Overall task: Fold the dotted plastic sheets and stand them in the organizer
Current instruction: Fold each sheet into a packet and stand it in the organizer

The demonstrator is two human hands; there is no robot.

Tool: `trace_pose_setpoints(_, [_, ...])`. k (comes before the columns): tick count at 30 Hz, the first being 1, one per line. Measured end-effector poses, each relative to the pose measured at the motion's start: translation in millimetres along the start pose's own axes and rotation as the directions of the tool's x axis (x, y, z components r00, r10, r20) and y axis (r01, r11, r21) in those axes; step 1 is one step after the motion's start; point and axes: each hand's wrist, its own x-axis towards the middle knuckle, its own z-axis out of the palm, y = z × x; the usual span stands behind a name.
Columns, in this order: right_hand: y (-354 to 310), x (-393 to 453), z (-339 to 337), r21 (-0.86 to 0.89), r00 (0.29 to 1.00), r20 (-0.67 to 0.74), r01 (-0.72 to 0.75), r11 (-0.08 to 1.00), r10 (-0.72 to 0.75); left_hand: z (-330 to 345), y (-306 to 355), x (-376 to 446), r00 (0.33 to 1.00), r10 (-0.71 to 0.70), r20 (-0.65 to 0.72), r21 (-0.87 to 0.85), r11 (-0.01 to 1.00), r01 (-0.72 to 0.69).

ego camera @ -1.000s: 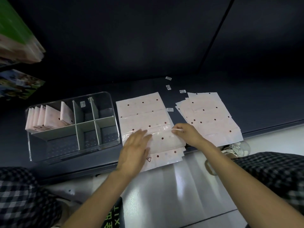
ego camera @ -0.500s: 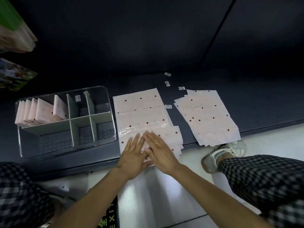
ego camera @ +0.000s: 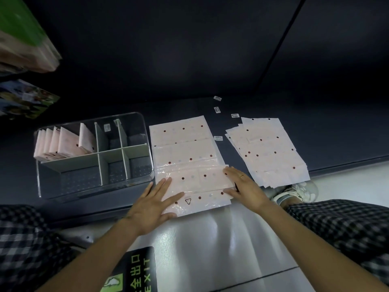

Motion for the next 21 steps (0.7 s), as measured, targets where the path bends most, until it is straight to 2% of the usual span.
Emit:
trace_pose_setpoints(4, [1, 0, -6, -0.384, 0.960, -0.130, 0.183, 0.905, -0.249, -9, 10, 2, 0.997, -0.059, -0.041, -0.071, 0.996, 0.056])
trace_pose_setpoints(8, [-2, -1, -13, -0.438, 0.868, -0.252, 0.292, 0.850, -0.428, -18, 28, 8, 0.989, -0.104, -0.108, -0.059, 0.993, 0.098])
trace_pose_setpoints(12, [-16, 0, -22, -0.514, 0.798, -0.187, 0.418, 0.750, -0.573, -18, 53, 16, 0.987, -0.150, -0.059, -0.179, 0.974, 0.137])
trace_pose_setpoints(14, [-21, -3, -27, -0.495, 0.826, -0.150, 0.412, 0.765, -0.543, -16, 62, 18, 0.988, -0.151, -0.037, -0.205, 0.969, 0.140])
trace_pose_setpoints(18, [-19, -6, -23, -0.384, 0.946, -0.123, 0.233, 0.893, -0.300, -11, 63, 16, 0.981, -0.188, -0.040, -0.202, 0.963, 0.177])
trace_pose_setpoints(21, [-20, -1, -13, -0.334, 0.990, 0.015, 0.136, 0.933, -0.139, -7, 57, 11, 0.979, -0.198, -0.044, -0.198, 0.962, 0.185])
